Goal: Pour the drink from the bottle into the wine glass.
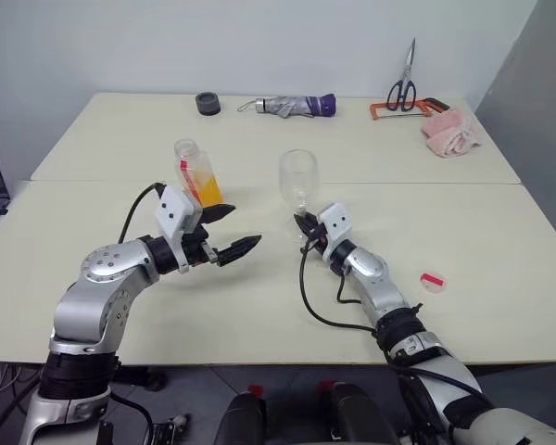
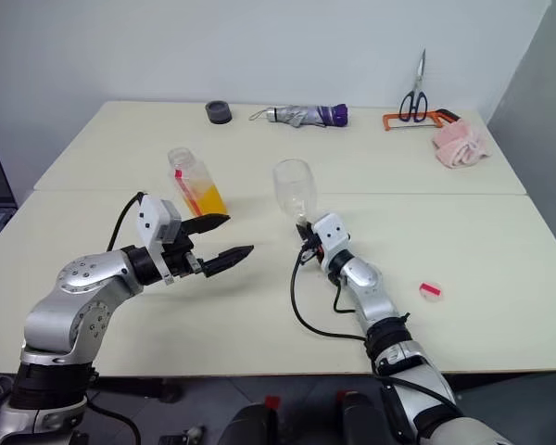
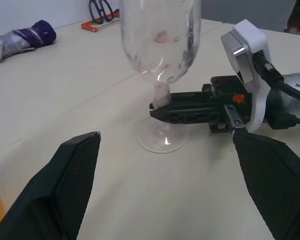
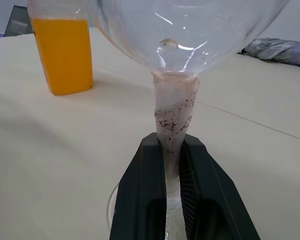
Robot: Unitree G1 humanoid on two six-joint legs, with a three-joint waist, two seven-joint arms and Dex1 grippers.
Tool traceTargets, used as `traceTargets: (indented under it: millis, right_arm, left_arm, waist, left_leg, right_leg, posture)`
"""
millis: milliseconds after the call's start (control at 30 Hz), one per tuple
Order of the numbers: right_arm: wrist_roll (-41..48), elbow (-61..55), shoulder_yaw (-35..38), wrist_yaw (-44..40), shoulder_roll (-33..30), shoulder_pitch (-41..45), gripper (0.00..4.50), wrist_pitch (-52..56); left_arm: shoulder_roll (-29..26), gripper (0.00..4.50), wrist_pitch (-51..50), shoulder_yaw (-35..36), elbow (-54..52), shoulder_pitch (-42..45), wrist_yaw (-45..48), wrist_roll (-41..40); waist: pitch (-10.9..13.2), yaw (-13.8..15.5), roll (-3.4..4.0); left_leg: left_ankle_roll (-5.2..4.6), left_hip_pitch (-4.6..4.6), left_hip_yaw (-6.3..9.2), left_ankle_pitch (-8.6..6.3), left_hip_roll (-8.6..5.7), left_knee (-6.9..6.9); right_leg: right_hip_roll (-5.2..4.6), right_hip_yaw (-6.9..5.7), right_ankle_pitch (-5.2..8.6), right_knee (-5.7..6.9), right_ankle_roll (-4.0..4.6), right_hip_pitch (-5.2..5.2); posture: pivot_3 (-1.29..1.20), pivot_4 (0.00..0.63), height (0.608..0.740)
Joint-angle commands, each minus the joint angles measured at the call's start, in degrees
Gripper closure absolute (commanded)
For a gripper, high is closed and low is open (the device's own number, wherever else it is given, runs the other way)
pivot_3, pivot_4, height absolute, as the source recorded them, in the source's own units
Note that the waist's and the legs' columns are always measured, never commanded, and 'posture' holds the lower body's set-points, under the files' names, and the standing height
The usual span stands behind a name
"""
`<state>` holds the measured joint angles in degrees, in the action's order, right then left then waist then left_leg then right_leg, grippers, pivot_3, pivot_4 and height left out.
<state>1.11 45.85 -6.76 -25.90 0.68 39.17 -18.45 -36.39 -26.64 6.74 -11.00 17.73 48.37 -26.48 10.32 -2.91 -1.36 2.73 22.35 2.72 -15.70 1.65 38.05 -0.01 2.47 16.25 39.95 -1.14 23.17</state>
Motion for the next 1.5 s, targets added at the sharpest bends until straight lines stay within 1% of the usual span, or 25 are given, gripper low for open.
traceTargets:
  millis: [33,233,567,800,833,867,900,1067,1167,1200,1367,1500]
  right_arm:
    - [0.4,3.3,0.3,-1.3,1.2,1.9,4.39,-1.6]
    - [-0.1,7.1,0.5,-3.0,0.8,2.0,4.39,-2.2]
    - [0.4,7.6,1.9,-4.2,0.3,2.1,4.39,-1.8]
    - [0.4,8.0,2.7,-4.3,0.4,2.7,4.39,-1.5]
    - [0.4,8.1,2.8,-4.2,0.4,2.8,3.68,-1.5]
    - [0.3,8.2,2.8,-4.2,0.4,2.9,3.49,-1.6]
    - [0.3,8.3,2.8,-4.1,0.4,3.0,3.17,-1.6]
    - [0.3,8.5,3.0,-4.1,0.5,3.3,1.43,-1.7]
    - [0.5,8.1,3.0,-4.4,0.6,3.1,0.3,-1.5]
    - [0.6,8.0,2.9,-4.6,0.7,3.0,0.02,-1.3]
    - [0.8,6.4,2.7,-5.9,0.2,2.0,0.02,0.0]
    - [2.0,1.3,2.6,-9.2,-1.4,-1.1,0.02,3.7]
  left_arm:
    - [-0.7,0.0,1.5,1.6,-1.2,0.2,-0.1,-0.2]
    - [-0.6,0.0,0.1,2.9,-2.9,0.9,-1.6,-2.0]
    - [-2.2,0.0,-2.7,4.1,-7.0,2.3,-3.7,-3.1]
    - [-2.9,0.0,-2.1,4.0,-6.3,2.9,-3.4,-3.1]
    - [-2.9,0.0,-1.9,3.9,-6.1,2.9,-3.3,-3.0]
    - [-3.0,0.0,-1.7,3.8,-5.9,2.9,-3.2,-2.9]
    - [-3.0,0.0,-1.4,3.8,-5.6,2.9,-3.0,-2.8]
    - [-3.0,0.0,-0.3,3.8,-4.7,2.8,-2.2,-2.3]
    - [-3.0,0.0,0.4,3.9,-4.3,2.6,-1.9,-2.2]
    - [-3.0,0.0,0.6,3.9,-4.2,2.5,-1.8,-2.2]
    - [-2.7,0.0,1.4,4.0,-4.0,1.8,-1.5,-2.3]
    - [-2.2,0.0,1.9,3.8,-4.0,0.8,-1.8,-2.1]
  waist:
    - [0.0,-0.3,0.0]
    - [0.0,-0.4,0.0]
    - [0.0,-0.4,0.0]
    - [0.0,-0.4,0.0]
    - [0.0,-0.4,0.0]
    - [0.0,-0.4,0.0]
    - [0.0,-0.4,0.01]
    - [0.0,-0.4,0.01]
    - [0.0,-0.4,0.01]
    - [0.0,-0.4,0.01]
    - [0.0,-0.4,0.01]
    - [0.0,-0.3,0.01]
  left_leg:
    - [0.0,0.0,0.0,0.0,0.0,0.0]
    - [0.0,-0.02,0.01,0.0,0.02,-0.02]
    - [0.0,-0.02,0.01,0.0,0.01,-0.02]
    - [0.0,-0.02,0.0,0.0,0.0,-0.02]
    - [0.0,-0.02,0.0,0.0,0.0,-0.02]
    - [0.0,-0.03,0.0,0.0,0.0,-0.02]
    - [0.0,-0.02,0.01,0.0,0.0,-0.02]
    - [0.01,0.0,-0.01,0.0,-0.01,-0.03]
    - [0.01,0.0,0.0,0.0,-0.01,-0.03]
    - [0.01,0.0,0.0,0.0,-0.01,-0.03]
    - [0.01,0.0,0.0,0.0,-0.01,-0.04]
    - [0.01,0.0,0.0,0.0,-0.01,-0.05]
  right_leg:
    - [0.0,0.0,0.0,0.0,0.0,0.0]
    - [0.0,0.01,0.0,0.02,0.0,0.01]
    - [-0.01,0.02,0.0,0.02,0.0,0.0]
    - [-0.01,0.02,0.0,0.02,0.0,0.0]
    - [-0.01,0.02,0.0,0.02,0.0,0.0]
    - [-0.01,0.02,0.0,0.02,0.0,0.0]
    - [-0.01,0.02,0.0,0.02,0.0,0.0]
    - [-0.02,0.02,0.0,0.0,0.0,0.0]
    - [-0.02,0.02,0.0,0.0,0.0,0.0]
    - [-0.02,0.02,0.0,0.0,0.0,0.0]
    - [-0.02,0.02,0.0,0.0,0.0,0.0]
    - [-0.02,0.02,0.0,-0.01,0.0,0.0]
  posture:
    - [0.0,0.15,0.74]
    - [0.0,0.15,0.74]
    - [0.0,0.15,0.74]
    - [0.0,0.15,0.74]
    - [0.0,0.15,0.74]
    - [0.0,0.15,0.74]
    - [0.0,0.15,0.74]
    - [0.0,0.15,0.74]
    - [0.0,0.15,0.74]
    - [0.0,0.15,0.74]
    - [0.0,0.15,0.74]
    - [0.0,0.15,0.74]
